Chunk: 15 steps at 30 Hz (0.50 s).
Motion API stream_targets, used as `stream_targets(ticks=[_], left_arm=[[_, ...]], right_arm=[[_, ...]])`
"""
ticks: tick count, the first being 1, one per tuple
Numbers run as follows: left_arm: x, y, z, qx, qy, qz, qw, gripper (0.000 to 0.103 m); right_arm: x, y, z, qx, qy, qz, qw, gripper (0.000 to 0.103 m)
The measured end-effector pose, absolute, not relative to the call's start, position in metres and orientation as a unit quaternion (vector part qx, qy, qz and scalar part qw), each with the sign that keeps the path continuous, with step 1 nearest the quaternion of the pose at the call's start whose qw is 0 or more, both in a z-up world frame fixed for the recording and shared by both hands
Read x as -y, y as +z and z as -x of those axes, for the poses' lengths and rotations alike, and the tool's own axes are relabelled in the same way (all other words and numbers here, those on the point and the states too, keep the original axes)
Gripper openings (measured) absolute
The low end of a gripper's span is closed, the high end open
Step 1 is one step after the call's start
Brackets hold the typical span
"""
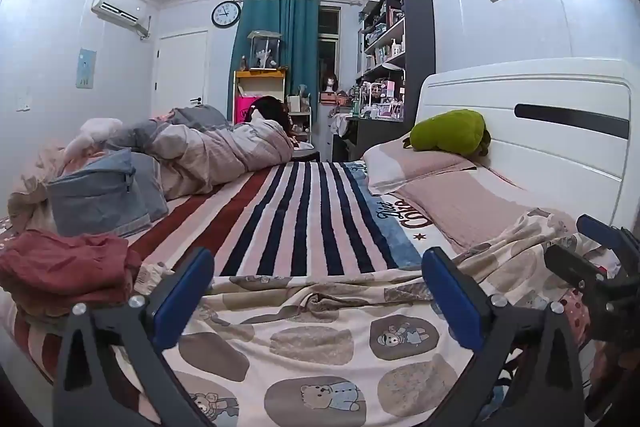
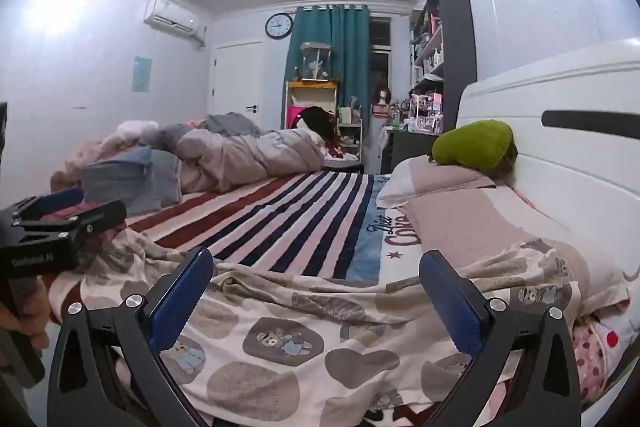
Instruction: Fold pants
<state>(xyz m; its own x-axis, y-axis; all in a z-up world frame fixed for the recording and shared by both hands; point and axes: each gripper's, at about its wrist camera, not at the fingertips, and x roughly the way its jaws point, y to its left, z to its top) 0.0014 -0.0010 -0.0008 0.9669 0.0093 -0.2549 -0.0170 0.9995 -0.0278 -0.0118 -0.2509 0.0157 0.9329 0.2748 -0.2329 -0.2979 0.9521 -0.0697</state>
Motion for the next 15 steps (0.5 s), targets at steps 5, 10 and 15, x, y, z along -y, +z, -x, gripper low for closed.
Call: stream_targets(ticks=[5, 10, 15], left_arm=[[0.002, -0.002, -0.004, -0.133, 0.007, 0.021, 0.991, 0.102], [0.001, 0.001, -0.003, -0.131, 0.002, 0.025, 0.991, 0.102], [0.0, 0.003, -0.003, -0.132, 0.005, 0.027, 0.991, 0.102]], right_arm=[[0.25, 0.013, 0.009, -0.128, 0.141, 0.05, 0.981, 0.103], [0.256, 0.011, 0.004, -0.136, 0.141, 0.033, 0.98, 0.102], [0.257, 0.007, 0.004, -0.138, 0.145, 0.031, 0.979, 0.103]])
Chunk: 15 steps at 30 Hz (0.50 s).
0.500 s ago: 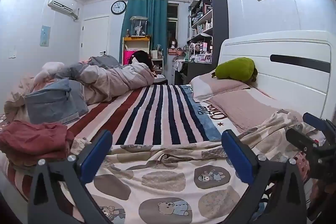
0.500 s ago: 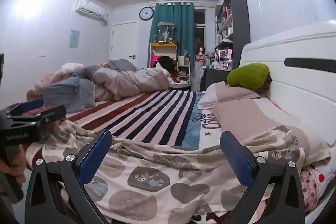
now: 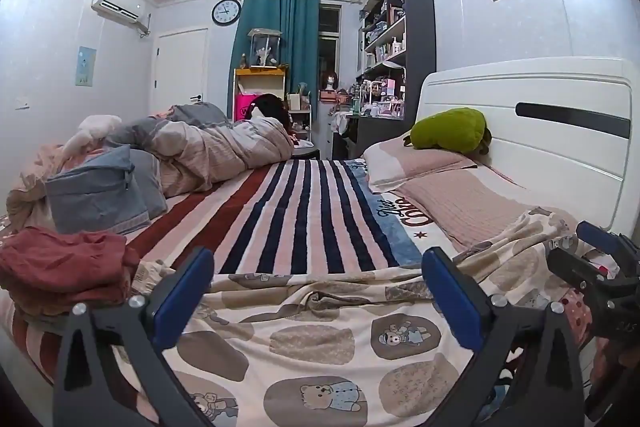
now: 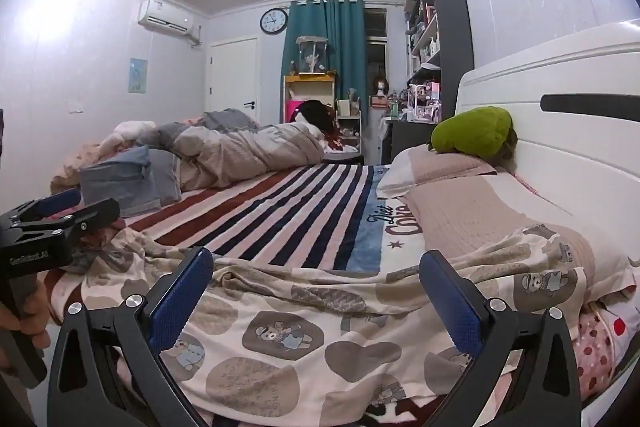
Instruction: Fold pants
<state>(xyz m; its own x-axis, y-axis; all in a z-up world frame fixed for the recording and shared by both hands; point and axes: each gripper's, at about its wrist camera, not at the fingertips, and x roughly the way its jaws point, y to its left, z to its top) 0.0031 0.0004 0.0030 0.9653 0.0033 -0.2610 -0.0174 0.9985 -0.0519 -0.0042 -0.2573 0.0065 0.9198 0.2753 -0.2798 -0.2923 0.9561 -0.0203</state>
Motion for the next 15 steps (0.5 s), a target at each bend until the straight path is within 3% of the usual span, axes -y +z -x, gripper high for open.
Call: stream_targets(ticks=[15], left_arm=[[-0.006, -0.0047, -0.0057, -0.135, 0.014, 0.028, 0.99, 0.102]], right_arm=[[0.2558, -0.0017, 0.0014, -0.144, 0.149, 0.023, 0.978, 0.103]])
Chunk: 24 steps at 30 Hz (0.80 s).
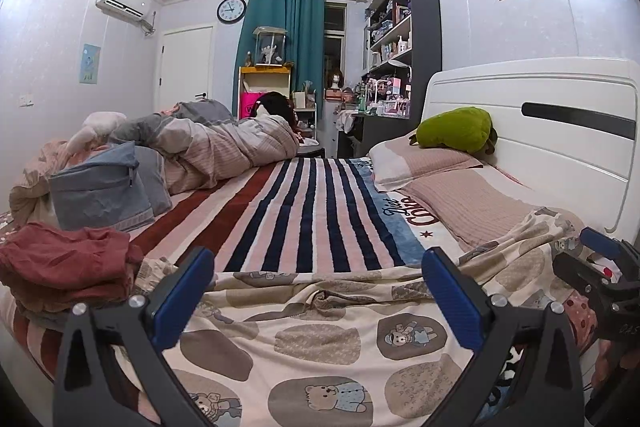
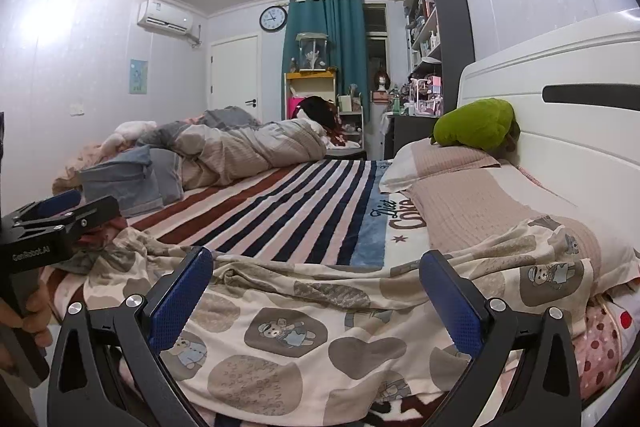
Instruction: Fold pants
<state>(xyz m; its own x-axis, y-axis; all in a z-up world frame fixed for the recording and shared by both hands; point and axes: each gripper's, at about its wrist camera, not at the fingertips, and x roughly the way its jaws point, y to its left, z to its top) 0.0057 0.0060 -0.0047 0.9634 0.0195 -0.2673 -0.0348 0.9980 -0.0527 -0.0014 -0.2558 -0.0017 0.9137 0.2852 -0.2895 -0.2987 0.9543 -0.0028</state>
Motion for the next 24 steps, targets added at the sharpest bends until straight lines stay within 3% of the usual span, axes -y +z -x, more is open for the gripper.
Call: stream_targets(ticks=[24], left_arm=[[-0.0076, -0.008, -0.0089, -0.136, 0.018, 0.029, 0.99, 0.102]], right_arm=[[0.254, -0.007, -0.0013, -0.151, 0.152, 0.017, 0.977, 0.103]])
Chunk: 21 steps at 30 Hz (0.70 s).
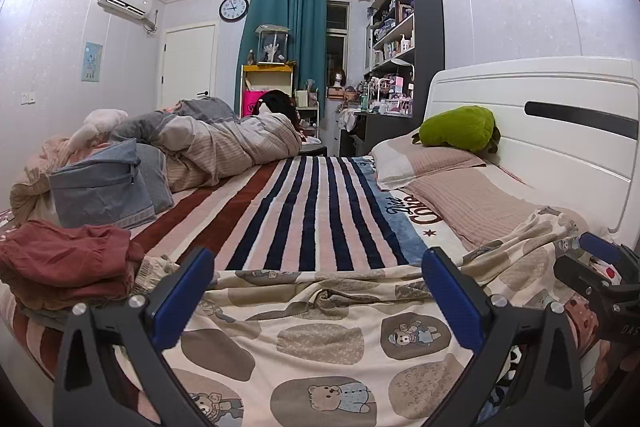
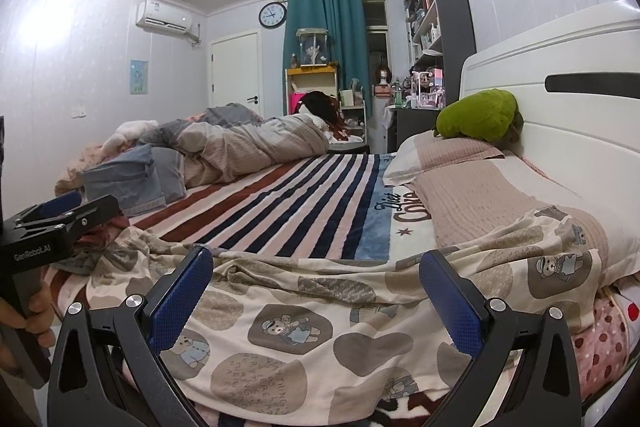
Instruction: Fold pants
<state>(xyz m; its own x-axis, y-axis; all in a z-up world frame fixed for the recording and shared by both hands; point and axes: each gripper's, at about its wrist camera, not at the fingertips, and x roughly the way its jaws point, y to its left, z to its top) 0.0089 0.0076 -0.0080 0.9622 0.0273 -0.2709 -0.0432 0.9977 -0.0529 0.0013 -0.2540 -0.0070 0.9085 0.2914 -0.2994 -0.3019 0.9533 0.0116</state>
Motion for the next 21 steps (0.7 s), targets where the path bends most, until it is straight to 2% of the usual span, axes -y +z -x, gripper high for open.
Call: stream_targets(ticks=[21], left_arm=[[-0.0071, -0.0088, -0.0103, -0.137, 0.018, 0.028, 0.99, 0.102]], right_arm=[[0.2559, -0.0072, -0.0031, -0.154, 0.153, 0.014, 0.976, 0.103]])
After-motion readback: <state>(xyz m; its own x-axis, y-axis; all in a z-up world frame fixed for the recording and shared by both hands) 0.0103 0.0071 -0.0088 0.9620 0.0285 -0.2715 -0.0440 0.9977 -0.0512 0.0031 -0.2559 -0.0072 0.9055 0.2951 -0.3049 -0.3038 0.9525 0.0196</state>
